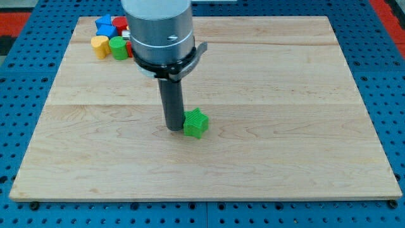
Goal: Move the green star towards bottom right
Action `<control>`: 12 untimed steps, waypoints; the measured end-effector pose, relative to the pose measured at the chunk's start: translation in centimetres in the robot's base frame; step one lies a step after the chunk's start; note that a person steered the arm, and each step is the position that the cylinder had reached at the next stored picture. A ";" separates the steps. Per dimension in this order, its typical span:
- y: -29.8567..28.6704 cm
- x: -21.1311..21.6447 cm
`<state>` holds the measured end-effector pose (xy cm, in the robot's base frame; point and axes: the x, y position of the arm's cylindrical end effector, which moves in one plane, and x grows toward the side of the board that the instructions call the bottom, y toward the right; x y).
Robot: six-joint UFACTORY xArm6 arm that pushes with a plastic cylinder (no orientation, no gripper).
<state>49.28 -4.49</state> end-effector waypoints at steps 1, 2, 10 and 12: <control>1.1 0.0; 1.4 0.0; 9.8 -2.8; 9.7 -0.1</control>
<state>49.15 5.22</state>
